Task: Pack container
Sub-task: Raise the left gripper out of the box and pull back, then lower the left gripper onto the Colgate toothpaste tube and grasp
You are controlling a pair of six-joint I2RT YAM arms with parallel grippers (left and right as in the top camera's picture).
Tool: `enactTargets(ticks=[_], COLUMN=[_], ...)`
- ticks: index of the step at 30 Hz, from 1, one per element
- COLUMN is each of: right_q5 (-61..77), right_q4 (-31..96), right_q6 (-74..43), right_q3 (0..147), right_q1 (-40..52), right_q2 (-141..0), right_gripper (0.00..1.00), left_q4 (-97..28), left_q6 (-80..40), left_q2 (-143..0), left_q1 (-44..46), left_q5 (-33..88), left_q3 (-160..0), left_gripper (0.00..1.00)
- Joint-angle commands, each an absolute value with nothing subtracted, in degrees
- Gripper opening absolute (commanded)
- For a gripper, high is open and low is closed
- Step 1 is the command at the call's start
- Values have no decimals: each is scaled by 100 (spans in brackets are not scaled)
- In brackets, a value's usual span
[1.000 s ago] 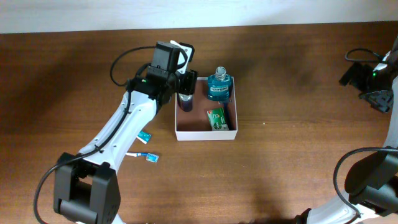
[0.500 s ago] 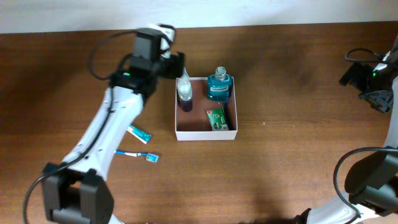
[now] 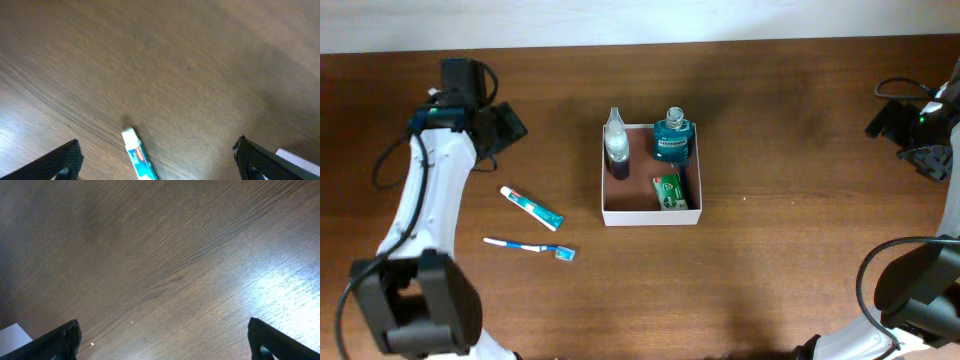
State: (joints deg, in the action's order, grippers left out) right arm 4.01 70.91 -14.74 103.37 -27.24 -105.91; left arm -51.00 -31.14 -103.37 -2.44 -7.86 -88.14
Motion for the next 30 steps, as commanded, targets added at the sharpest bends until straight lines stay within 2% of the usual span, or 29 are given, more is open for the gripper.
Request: enactTargets(ticks=[1, 9, 12, 14, 23, 30], right_q5=[388, 388, 388, 390, 388, 388], right_q4=[7091, 7091, 7091, 7094, 7091, 7091], right_q6=[-1459, -1459, -1457, -1457, -1459, -1457], right_q3=[10427, 10427, 10427, 10427, 10427, 10427], right_q1=[-2740, -2740, -2740, -2740, -2740, -2740], right_q2=[-10473, -10473, -10473, -10473, -10473, -10473], right_gripper=[99, 99, 99, 99, 99, 99], left_q4=[-5242, -6289, -6322, -6278, -6259, -6167], left_q6=[-3400, -3994, -4121, -4119, -4117, -4115], left_q2=[-10796, -11308, -11463, -11592, -11979, -12258], left_q1=[-242, -242, -248, -248, -333, -440], left_q5=[-19, 493, 502, 519, 517, 471], left_q3=[-8820, -8814, -8779, -8779, -8628, -8628], left_gripper=[93, 92, 92, 83, 81, 69])
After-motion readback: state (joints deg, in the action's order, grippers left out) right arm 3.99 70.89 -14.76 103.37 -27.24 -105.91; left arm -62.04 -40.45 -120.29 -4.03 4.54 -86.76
